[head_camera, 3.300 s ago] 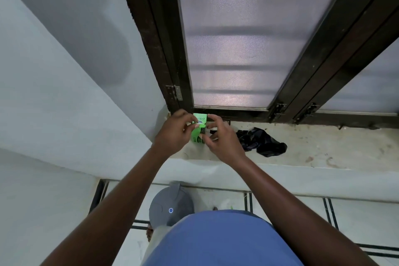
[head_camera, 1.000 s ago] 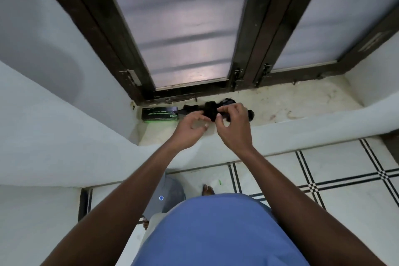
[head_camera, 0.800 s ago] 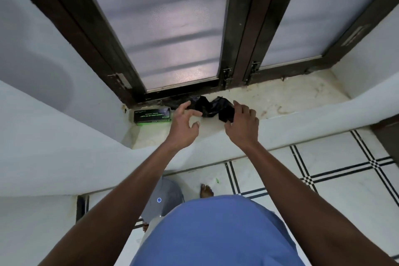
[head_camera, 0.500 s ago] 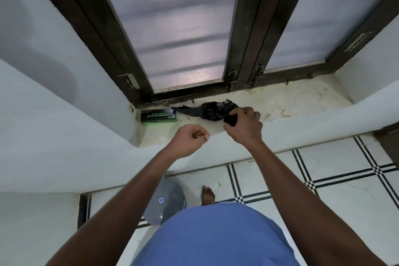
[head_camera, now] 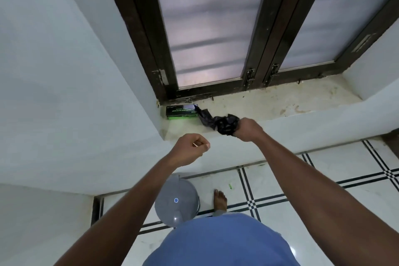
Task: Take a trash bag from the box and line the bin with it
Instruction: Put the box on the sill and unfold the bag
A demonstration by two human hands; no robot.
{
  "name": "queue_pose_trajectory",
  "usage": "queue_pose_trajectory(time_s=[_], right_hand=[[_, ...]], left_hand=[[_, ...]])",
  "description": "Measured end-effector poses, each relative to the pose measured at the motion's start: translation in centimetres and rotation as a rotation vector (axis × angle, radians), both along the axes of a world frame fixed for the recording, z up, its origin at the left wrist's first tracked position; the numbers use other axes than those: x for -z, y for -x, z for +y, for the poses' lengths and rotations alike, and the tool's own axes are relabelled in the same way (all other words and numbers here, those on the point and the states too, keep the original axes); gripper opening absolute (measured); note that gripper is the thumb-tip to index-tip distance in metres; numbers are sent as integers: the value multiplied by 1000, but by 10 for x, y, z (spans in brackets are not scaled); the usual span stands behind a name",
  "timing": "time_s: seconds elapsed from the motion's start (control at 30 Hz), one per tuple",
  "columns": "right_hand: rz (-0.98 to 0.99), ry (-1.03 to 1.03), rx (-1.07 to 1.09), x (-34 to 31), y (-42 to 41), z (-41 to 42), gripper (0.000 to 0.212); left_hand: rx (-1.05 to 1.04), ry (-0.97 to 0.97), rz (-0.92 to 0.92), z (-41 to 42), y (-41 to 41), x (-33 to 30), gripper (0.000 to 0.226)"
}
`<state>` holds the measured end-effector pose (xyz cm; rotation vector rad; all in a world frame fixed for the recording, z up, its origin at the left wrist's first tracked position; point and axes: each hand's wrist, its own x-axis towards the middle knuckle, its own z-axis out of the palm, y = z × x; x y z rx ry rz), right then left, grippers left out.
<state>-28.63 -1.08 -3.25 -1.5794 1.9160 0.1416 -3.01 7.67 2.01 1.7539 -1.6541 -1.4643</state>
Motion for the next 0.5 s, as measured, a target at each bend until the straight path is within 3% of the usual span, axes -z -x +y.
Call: queue_pose_trajectory(time_s=[0.07,0.17,0.23,0.3,0.4,0.5], right_hand=[[-327,-196,-33,-29,-28,19,18],[-906,-462,-25,-65,-74,58,9],[-1136,-452,69,-77,-98,82,10],[-1146,-277,137,-82,-114,101,10],[-1086,-62,184,-84,-130,119,18],[-1042,53,172,-91,-146,136,16]], left_hand=[[-42,37,17,12,-14,-6,12],[-62,71,94,32,-39,-18,35],[-174,48,271,45,-61,-24,32],[-305,46,392,58,-87,-29,24],[-354,112,271,77,-119,-37,13],[-360,154,261,93,-135,-46,14]])
